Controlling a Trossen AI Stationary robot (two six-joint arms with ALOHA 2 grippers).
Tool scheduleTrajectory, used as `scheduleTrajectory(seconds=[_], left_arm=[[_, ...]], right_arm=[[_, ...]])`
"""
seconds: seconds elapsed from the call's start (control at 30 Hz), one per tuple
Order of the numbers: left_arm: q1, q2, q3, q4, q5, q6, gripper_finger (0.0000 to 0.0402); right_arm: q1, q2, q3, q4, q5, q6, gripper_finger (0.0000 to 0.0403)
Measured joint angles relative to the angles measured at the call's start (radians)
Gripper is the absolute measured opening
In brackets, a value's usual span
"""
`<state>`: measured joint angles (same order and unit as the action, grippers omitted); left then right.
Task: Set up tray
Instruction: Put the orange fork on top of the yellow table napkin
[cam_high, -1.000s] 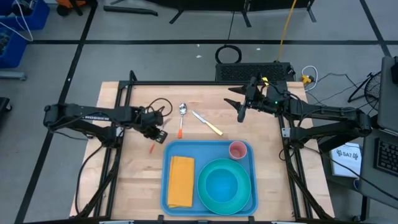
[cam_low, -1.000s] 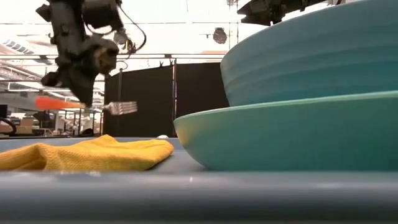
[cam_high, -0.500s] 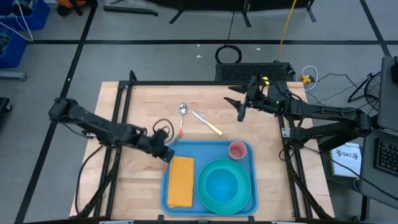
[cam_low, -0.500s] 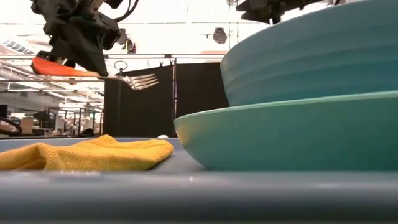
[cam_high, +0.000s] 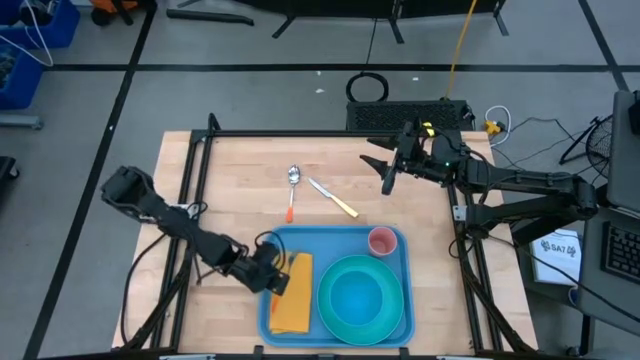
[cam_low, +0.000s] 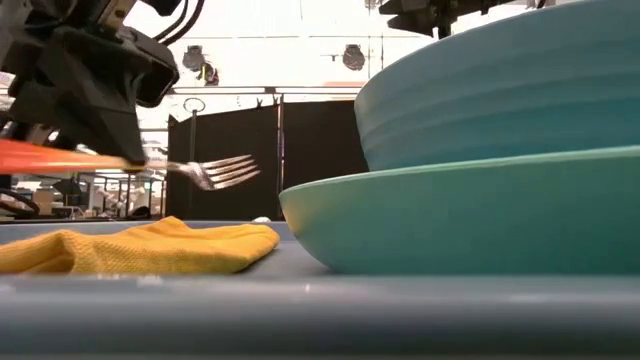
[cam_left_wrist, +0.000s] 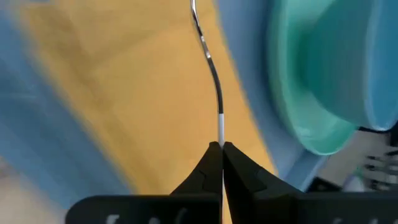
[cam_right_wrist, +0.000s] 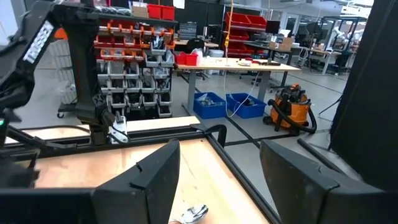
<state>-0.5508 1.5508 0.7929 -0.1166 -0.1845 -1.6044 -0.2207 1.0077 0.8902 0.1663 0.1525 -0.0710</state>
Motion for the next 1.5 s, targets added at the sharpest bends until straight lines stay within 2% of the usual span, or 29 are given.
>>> scheduleTrajectory(seconds=[0.17, 0.3, 0.5, 0.77, 1.1, 1.33, 1.5], left_arm=[[-0.023, 0.081, 0.002, 0.121, -0.027, -0.048, 0.0001], [-0.057, 0.138, 0.001, 0.153, -0.053, -0.138, 0.0001], [-0.122, 0.141, 0.001, 0.13, -0.202, -0.278, 0.0], [-0.175, 0.14, 0.001, 0.107, -0.266, -0.42, 0.0], [-0.209, 0.143, 0.001, 0.027, -0.294, -0.51, 0.0], [-0.204, 0.218, 0.002, 0.122, -0.27, -0.489, 0.0002], [-0.204, 0.242, 0.002, 0.141, -0.244, -0.485, 0.0032]], right_arm=[[0.004, 0.0, 0.0, 0.003, 0.0, 0.007, 0.0212], [0.026, 0.0, 0.0, 0.014, 0.0, 0.006, 0.0212], [0.048, 0.0, 0.0, 0.054, 0.002, -0.01, 0.0212], [0.051, 0.0, 0.0, 0.055, 0.009, -0.026, 0.0212], [0.051, 0.0, 0.0, 0.064, 0.01, -0.038, 0.0212], [0.051, 0.001, 0.0, 0.07, 0.009, -0.038, 0.0212], [0.051, 0.001, 0.0, 0.073, 0.009, -0.038, 0.0212]])
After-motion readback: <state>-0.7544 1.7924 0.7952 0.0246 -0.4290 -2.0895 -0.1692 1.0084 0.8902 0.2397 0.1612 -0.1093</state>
